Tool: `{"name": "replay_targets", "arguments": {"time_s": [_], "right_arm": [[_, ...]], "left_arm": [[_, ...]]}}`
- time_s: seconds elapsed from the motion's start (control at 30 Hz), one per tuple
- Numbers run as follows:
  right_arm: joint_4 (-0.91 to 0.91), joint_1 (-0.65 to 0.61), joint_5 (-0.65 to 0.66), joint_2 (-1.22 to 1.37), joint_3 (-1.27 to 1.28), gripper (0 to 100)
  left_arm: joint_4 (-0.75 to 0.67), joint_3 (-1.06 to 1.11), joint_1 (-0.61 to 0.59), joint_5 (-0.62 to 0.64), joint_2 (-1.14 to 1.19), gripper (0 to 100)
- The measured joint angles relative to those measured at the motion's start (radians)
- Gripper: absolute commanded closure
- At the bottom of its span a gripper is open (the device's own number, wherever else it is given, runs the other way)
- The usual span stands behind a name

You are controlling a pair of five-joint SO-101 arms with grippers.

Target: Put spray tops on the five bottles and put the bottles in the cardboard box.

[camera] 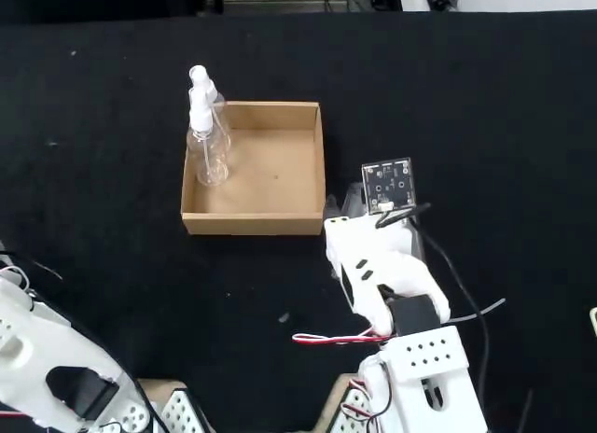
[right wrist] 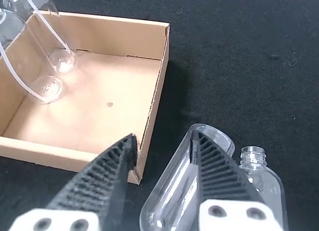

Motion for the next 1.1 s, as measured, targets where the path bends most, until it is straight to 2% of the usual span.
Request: {"name": "replay_targets", "arguments": {"time_s": [0.27, 0.53, 0.73, 1.03, 1.1], "right_arm": [[0.0, 0.0, -0.002, 0.0, 0.0, 83.9], [0.0, 0.0, -0.002, 0.0, 0.0, 83.9], [0.0, 0.0, -0.002, 0.0, 0.0, 83.9], [0.0, 0.0, -0.002, 0.0, 0.0, 83.9], [0.0, 0.0, -0.002, 0.0, 0.0, 83.9]], "left_arm": [[0.0, 0.0, 0.0, 0.0, -0.005, 71], [0.002, 0.094, 0.003, 0.0, -0.143, 71], [0.094, 0.092, 0.006, -0.025, -0.152, 72], [0.109, 0.075, 0.009, -0.041, -0.152, 72], [0.109, 0.072, 0.009, -0.041, -0.152, 75]]}}
